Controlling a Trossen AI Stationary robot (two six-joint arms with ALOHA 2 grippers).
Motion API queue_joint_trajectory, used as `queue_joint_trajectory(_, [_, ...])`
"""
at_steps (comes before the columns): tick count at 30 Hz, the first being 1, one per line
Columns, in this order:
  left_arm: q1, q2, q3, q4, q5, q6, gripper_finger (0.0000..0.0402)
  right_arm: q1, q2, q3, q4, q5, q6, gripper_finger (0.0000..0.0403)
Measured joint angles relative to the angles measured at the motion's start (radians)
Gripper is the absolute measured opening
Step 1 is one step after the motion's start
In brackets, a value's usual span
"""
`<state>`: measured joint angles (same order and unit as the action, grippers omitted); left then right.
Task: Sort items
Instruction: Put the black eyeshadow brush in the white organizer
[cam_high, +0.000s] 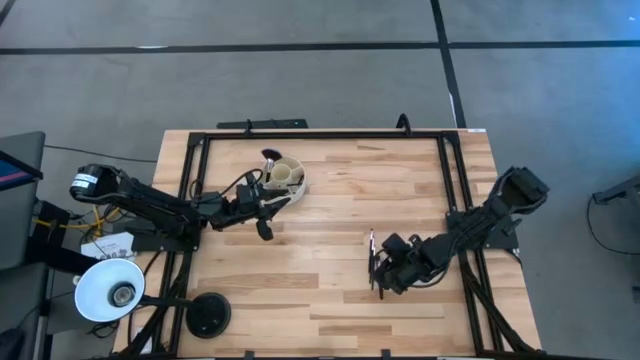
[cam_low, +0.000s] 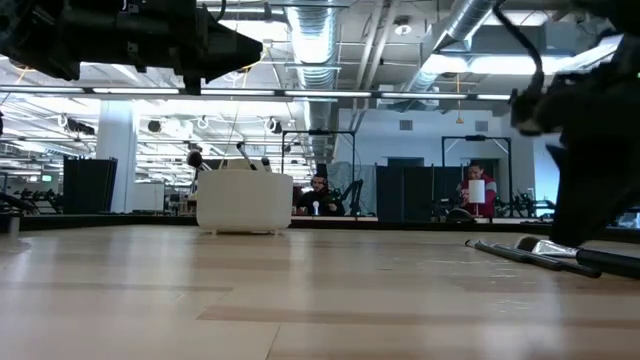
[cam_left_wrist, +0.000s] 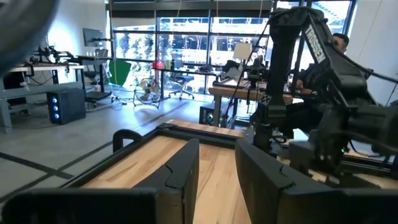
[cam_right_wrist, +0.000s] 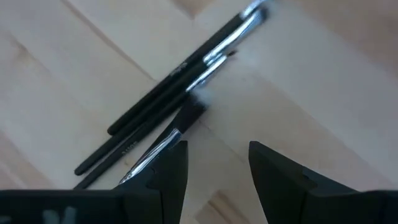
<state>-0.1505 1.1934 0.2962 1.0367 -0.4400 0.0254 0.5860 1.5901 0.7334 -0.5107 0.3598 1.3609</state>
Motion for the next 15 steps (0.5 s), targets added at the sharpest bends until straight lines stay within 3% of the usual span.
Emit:
queue_joint_trajectory(6, [0.001, 0.0, 0.0, 0.0, 0.0, 0.0, 0.0102, -0.025, 0.025, 0.009, 0.03, -0.004, -0.03, 0.0159])
queue_joint_trajectory(15, [0.001, 0.0, 0.0, 0.001, 0.0, 0.0, 0.0102, -0.016, -0.1, 0.012, 0.025, 0.086, -0.026, 0.0159])
